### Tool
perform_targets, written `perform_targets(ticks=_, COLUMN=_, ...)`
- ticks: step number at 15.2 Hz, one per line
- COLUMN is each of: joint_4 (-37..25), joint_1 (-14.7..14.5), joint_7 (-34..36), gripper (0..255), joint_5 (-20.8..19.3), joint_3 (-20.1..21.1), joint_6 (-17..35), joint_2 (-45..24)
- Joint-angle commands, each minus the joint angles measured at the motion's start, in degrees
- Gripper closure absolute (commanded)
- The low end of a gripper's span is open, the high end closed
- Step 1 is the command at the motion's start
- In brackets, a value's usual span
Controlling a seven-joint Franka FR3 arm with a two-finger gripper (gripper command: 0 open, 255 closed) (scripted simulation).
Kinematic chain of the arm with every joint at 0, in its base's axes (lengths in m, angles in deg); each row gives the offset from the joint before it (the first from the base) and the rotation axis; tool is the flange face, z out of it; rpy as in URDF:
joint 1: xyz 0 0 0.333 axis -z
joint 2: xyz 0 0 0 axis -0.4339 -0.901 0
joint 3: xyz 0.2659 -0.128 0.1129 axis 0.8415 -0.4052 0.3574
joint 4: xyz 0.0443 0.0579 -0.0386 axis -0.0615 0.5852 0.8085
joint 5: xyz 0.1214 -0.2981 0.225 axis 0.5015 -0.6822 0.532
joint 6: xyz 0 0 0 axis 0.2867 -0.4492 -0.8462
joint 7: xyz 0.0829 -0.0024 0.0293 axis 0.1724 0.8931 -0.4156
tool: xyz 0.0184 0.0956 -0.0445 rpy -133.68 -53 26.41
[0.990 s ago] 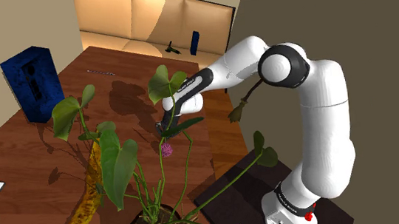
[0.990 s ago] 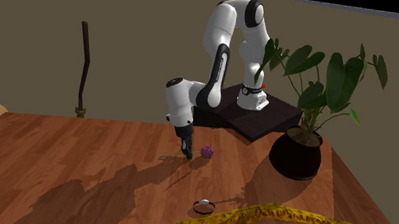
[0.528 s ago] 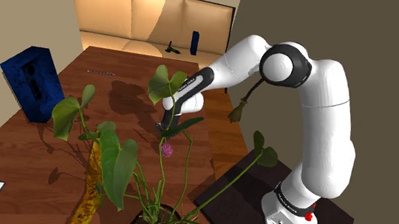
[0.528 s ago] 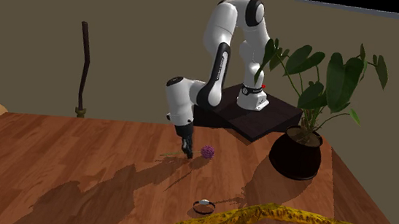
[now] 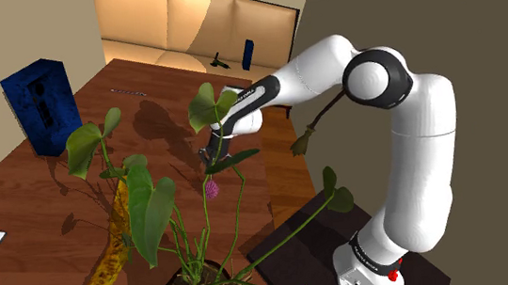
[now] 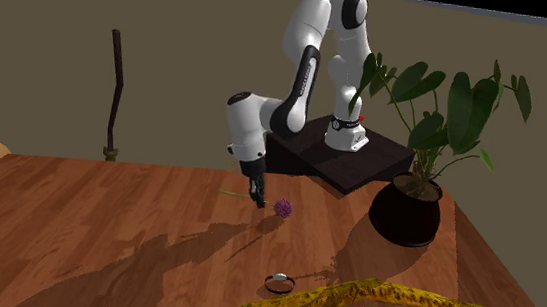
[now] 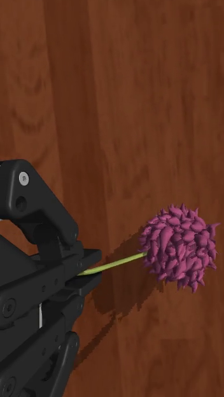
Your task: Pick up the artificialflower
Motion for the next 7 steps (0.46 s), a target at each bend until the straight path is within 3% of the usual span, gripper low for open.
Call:
perform_targets(ticks=1, joint_4=0.2, joint_1=0.0, joint_7=0.4, gripper=255, joint_5=-0.1, joint_3=0.0, joint_6=-1.2, joint_2=1.5)
perform_targets(ticks=7, joint_4=0.4, joint_1=0.0, joint_7=1.1, gripper=255, joint_5=-0.3, joint_3=-0.1, joint_6=-3.5, joint_2=4.0)
